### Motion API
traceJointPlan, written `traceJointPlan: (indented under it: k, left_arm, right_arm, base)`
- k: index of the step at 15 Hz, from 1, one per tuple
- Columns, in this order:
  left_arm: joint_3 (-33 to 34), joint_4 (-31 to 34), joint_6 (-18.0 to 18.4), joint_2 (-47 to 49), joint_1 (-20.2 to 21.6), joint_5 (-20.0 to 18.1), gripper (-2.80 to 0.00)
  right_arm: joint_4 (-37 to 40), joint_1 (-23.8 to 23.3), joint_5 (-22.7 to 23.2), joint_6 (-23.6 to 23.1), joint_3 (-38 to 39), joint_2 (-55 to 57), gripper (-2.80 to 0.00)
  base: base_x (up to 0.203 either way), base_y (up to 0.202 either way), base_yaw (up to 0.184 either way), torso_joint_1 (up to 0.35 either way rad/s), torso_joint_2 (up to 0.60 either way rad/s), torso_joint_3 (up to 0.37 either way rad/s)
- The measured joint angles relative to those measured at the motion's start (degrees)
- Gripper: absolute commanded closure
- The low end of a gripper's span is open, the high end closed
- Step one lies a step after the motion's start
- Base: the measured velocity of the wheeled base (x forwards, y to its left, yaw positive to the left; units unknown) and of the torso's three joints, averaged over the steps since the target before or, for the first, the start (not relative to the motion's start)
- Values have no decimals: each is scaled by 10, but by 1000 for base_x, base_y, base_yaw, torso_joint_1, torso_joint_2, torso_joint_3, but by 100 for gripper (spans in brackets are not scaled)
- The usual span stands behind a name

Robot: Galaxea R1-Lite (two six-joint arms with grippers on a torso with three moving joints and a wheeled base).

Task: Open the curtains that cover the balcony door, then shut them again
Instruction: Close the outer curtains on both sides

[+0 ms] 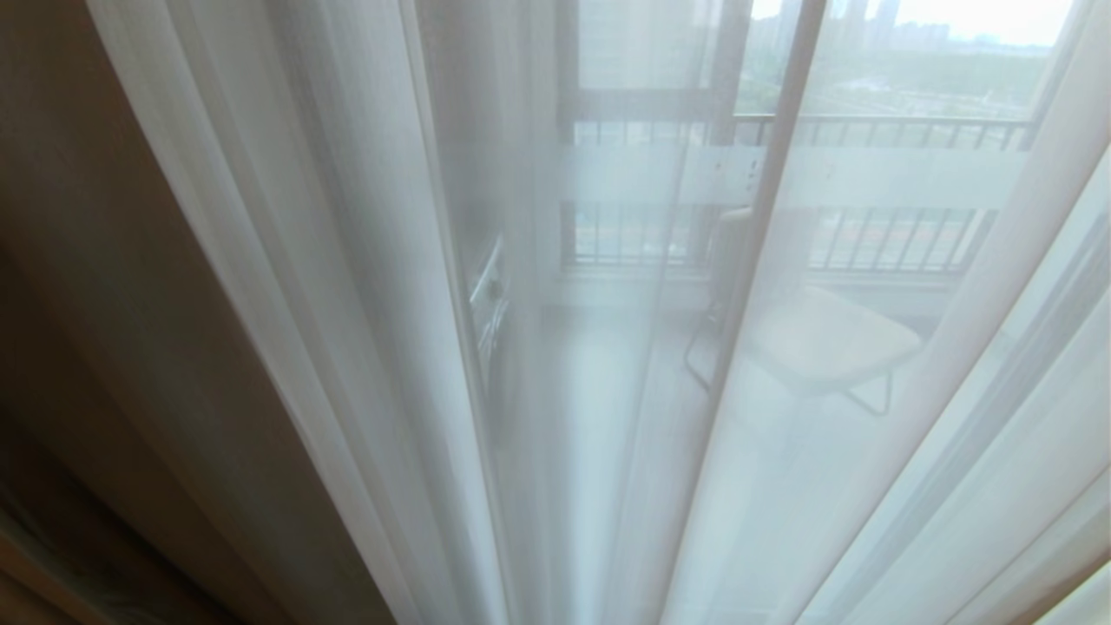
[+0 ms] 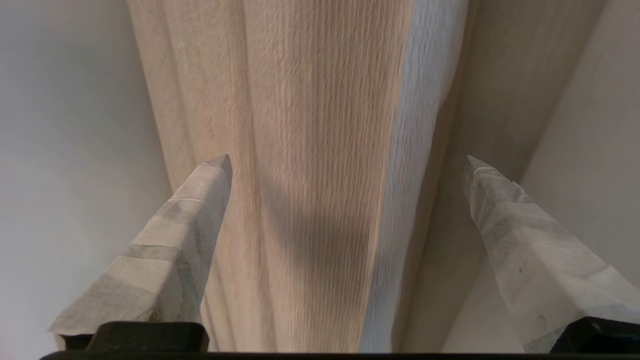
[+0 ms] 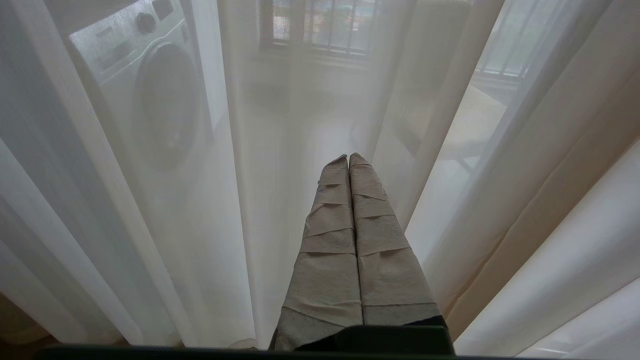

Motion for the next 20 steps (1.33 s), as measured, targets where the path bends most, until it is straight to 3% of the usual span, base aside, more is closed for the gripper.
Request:
traceJointPlan:
  k: [9,12,13,20]
  left_arm:
    - [-75,0,0,66,-1,-1,-280]
    - [-78,0,-1,78,-2,-25,-280]
    - [-79,0,0,81,-2,-31,0]
    - [-79,0,-3,92,-5,-34,0]
  right_arm:
    - [0,0,0,0,0,0,0]
    - [0,0,0,0,0,0,0]
    - [0,0,0,0,0,0,0]
    - [0,0,0,0,0,0,0]
  base:
    - [0,0,0,0,0,0]
    - [0,0,0,0,0,0]
    - [0,0,0,0,0,0]
    - [0,0,0,0,0,0]
